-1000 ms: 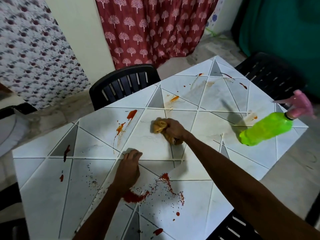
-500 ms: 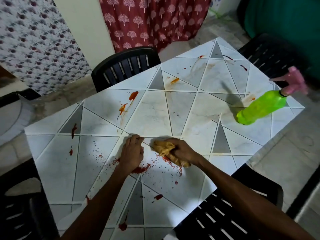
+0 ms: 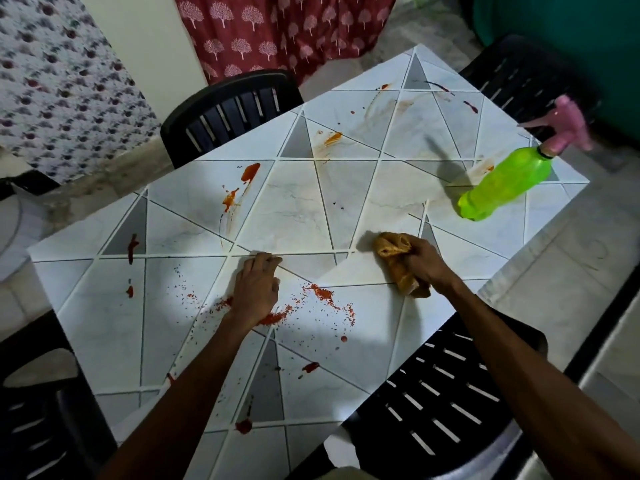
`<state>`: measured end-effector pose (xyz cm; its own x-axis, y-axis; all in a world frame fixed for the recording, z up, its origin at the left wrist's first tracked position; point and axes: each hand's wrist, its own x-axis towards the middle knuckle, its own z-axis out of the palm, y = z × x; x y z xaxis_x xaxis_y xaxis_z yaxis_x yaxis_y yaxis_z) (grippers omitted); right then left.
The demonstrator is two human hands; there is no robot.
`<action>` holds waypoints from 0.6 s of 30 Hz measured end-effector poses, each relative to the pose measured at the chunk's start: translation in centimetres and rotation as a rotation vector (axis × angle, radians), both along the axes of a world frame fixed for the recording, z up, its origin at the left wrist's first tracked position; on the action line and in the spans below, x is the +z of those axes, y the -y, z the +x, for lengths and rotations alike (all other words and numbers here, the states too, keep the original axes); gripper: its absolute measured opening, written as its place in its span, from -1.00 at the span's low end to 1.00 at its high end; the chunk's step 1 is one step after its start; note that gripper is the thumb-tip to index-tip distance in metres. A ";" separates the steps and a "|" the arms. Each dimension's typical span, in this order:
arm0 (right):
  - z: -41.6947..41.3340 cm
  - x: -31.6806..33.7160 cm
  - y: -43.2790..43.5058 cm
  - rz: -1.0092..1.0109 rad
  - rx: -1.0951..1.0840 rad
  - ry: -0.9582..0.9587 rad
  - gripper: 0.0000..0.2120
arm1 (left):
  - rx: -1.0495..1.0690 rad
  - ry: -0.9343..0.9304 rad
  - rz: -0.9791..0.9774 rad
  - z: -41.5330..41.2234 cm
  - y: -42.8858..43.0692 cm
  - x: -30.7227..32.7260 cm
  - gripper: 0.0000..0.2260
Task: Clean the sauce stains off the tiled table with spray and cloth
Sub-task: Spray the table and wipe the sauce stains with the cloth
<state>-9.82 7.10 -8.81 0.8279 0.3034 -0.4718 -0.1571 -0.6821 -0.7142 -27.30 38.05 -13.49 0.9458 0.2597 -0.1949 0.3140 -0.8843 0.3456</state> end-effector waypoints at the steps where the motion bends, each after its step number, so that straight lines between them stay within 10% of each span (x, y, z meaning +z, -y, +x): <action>1: -0.9 -0.6 -0.9 -0.021 0.043 -0.018 -0.36 | -0.005 0.003 -0.004 -0.1 -0.1 0.0 -0.56; 18: -17.0 -1.4 -14.0 0.042 0.491 -0.011 -0.51 | -0.025 0.083 -0.219 -1.8 -2.7 -1.1 -0.60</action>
<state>-26.86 21.08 -10.21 0.5773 0.6751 -0.4593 0.1678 -0.6486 -0.7424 -29.06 40.78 -14.60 0.9666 0.1963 -0.1649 0.2554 -0.7926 0.5536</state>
